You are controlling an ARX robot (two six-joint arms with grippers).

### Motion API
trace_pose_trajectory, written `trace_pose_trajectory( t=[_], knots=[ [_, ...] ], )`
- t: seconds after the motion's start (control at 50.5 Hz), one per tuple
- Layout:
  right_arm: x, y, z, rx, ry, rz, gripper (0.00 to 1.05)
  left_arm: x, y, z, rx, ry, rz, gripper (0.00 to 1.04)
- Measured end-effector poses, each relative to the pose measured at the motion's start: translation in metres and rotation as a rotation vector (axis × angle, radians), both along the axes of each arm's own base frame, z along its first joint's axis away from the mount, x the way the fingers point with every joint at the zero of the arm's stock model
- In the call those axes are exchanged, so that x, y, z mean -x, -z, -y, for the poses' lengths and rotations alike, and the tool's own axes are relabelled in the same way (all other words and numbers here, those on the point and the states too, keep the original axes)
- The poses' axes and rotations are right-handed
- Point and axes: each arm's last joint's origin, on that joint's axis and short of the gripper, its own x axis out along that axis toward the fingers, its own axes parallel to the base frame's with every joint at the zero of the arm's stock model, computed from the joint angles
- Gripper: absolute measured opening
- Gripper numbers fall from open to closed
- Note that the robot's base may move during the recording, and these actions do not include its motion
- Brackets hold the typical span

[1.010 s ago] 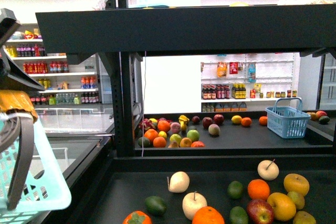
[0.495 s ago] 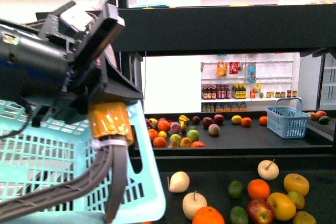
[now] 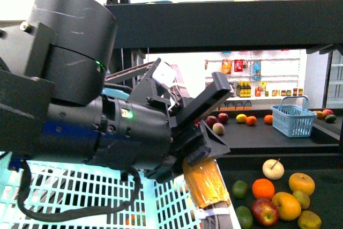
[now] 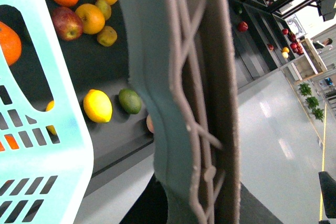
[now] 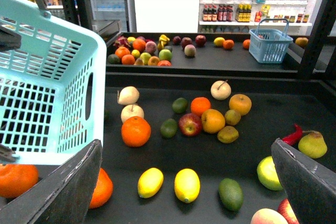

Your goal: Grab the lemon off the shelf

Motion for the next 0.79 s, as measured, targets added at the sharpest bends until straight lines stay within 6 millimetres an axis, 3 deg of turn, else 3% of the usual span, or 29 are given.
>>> trace_pose_trajectory(
  t=[0.317,0.396,0.475,0.633,0.732,0.792],
  knots=[
    [0.0,0.0,0.0,0.0,0.0,0.0,0.97,-0.004,0.014,0.025,0.038,0.062,-0.012,0.09],
    [-0.006,0.002,0.001,-0.023,0.223,-0.136,0.97,-0.003,0.013,0.027,0.043,0.075,-0.005,0.09],
    [-0.028,-0.006,0.012,-0.038,0.335,-0.208,0.97,-0.003,0.012,0.028,0.043,0.076,-0.001,0.09],
    [-0.089,-0.018,0.042,-0.064,0.32,-0.292,0.97,-0.003,0.012,0.028,0.042,0.073,0.0,0.09],
    [-0.149,0.009,0.055,-0.114,0.189,-0.513,0.97,-0.003,0.012,0.028,0.042,0.07,0.0,0.09],
    [-0.17,0.031,0.055,-0.122,0.134,-0.613,0.97,-0.003,0.012,0.028,0.042,0.073,0.001,0.09]
  ],
)
